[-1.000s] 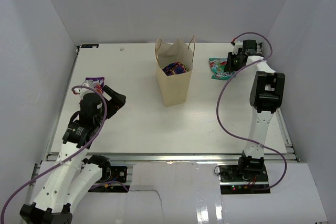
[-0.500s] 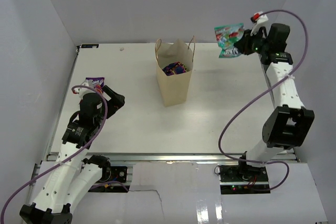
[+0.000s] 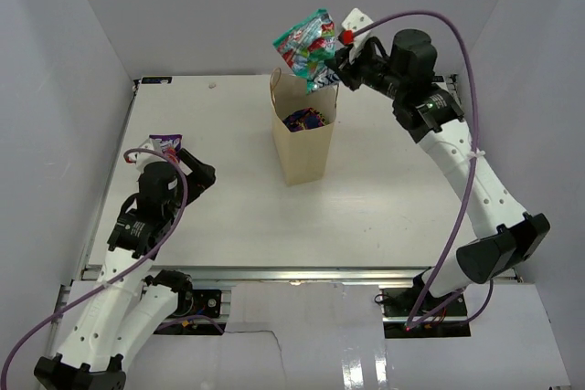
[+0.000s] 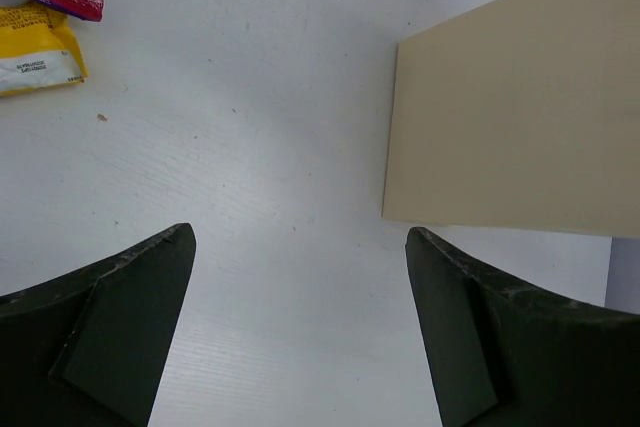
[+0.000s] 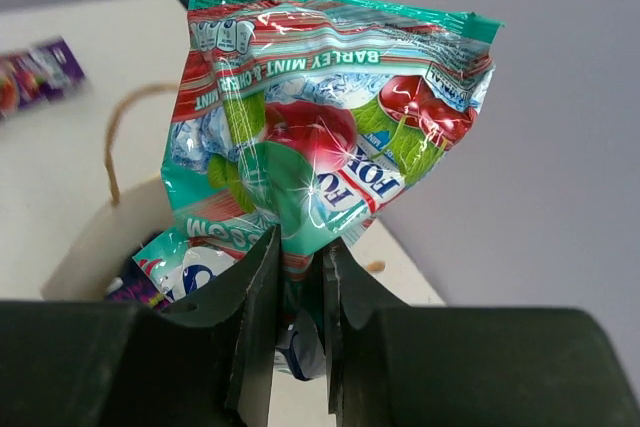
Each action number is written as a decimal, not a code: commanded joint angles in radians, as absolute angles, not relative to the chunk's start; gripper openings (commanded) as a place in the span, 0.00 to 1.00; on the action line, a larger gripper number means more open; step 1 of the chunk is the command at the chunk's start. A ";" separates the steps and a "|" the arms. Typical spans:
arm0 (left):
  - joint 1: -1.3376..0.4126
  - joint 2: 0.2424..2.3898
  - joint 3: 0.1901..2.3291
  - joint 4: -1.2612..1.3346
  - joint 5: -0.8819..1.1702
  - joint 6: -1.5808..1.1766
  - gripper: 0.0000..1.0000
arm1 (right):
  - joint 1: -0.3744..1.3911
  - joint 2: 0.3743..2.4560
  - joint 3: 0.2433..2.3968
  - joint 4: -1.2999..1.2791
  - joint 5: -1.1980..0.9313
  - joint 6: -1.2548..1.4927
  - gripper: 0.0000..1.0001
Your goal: Place the snacks into the paper bag
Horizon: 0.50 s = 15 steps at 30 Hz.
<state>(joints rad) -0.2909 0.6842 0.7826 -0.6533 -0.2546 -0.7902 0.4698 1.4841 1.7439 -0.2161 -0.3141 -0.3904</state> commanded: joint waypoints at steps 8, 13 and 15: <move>-0.287 0.637 0.773 -0.664 -0.270 -0.795 0.96 | 0.584 1.514 1.585 -0.192 0.070 -0.678 0.08; -0.287 0.635 0.767 -0.666 -0.294 -0.795 0.97 | 0.632 1.500 1.522 -0.160 0.127 -0.765 0.08; -0.287 0.664 0.773 -0.676 -0.324 -0.807 0.97 | 0.660 1.506 1.513 -0.164 0.130 -0.819 0.08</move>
